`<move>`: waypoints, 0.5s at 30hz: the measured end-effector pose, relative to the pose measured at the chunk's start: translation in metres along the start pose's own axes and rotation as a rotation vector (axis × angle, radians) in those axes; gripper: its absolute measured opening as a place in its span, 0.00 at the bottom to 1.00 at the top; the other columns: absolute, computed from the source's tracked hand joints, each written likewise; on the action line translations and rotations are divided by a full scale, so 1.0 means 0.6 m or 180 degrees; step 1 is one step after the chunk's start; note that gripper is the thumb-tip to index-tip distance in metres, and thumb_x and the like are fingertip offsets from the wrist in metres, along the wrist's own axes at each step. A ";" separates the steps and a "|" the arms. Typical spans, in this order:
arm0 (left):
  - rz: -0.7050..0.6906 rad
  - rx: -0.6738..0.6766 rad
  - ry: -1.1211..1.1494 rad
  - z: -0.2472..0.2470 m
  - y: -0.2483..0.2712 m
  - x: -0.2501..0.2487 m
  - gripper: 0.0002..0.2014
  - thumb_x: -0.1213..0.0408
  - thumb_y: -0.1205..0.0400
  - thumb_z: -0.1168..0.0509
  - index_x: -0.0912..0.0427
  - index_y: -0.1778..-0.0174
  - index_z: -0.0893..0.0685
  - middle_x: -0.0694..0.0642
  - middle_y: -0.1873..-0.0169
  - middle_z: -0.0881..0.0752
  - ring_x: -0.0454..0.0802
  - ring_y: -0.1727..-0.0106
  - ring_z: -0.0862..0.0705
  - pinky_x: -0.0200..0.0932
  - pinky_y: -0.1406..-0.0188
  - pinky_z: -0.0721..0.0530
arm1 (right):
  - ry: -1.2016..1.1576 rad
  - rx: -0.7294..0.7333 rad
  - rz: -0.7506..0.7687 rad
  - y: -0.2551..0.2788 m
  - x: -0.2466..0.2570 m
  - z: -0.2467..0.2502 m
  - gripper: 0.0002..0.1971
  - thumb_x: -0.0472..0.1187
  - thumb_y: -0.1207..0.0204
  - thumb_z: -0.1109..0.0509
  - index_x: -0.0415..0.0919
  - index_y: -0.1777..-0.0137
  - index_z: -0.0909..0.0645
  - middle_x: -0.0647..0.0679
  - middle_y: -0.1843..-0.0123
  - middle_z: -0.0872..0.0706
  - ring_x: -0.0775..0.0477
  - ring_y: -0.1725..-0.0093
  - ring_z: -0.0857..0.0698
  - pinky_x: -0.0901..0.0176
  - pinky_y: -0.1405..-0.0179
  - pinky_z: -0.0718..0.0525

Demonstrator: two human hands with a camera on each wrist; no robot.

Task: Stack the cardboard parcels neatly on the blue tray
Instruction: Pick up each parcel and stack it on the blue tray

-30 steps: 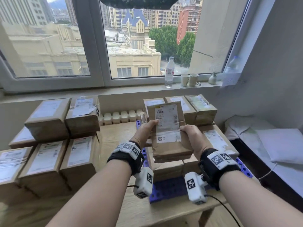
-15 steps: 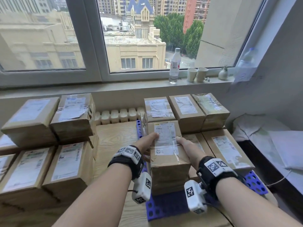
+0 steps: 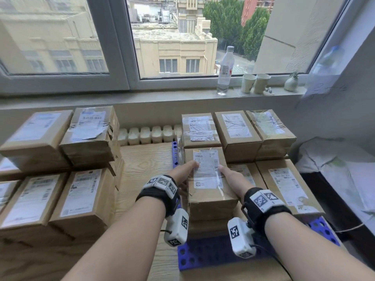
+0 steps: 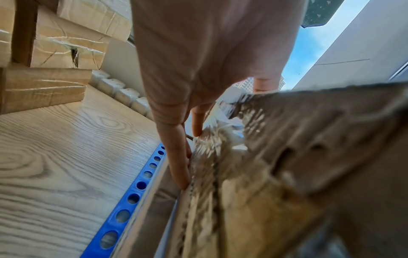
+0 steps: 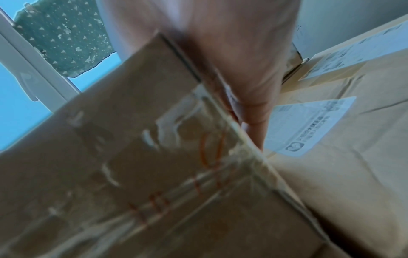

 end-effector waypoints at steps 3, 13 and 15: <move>0.0036 -0.0028 -0.0018 0.000 -0.004 0.000 0.18 0.44 0.19 0.39 0.56 0.51 0.19 0.58 0.56 0.13 0.57 0.48 0.14 0.59 0.33 0.18 | -0.0015 0.0041 -0.0004 -0.009 -0.003 -0.002 0.39 0.69 0.32 0.40 0.39 0.34 0.17 0.41 0.40 0.11 0.39 0.40 0.13 0.41 0.28 0.23; 0.0099 -0.0115 -0.0068 -0.003 -0.006 0.001 0.19 0.42 0.19 0.38 0.56 0.49 0.18 0.57 0.56 0.12 0.57 0.49 0.13 0.57 0.36 0.16 | 0.0209 0.0011 0.0019 -0.006 0.005 0.004 0.31 0.63 0.21 0.39 0.37 0.32 0.19 0.41 0.38 0.13 0.39 0.40 0.15 0.42 0.29 0.23; 0.0057 -0.0137 -0.0007 -0.004 0.004 0.000 0.19 0.46 0.18 0.38 0.58 0.44 0.18 0.56 0.59 0.14 0.54 0.57 0.15 0.50 0.47 0.14 | 0.0343 -0.0073 0.0068 -0.002 0.010 0.007 0.31 0.61 0.19 0.40 0.35 0.29 0.22 0.39 0.34 0.16 0.38 0.37 0.17 0.44 0.29 0.23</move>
Point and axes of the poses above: each hand's wrist, its own y-axis away from the middle knuckle, its own z-axis out of the back of the hand, x = y × z, the point moved 1 cm from there along -y, towards the middle knuckle
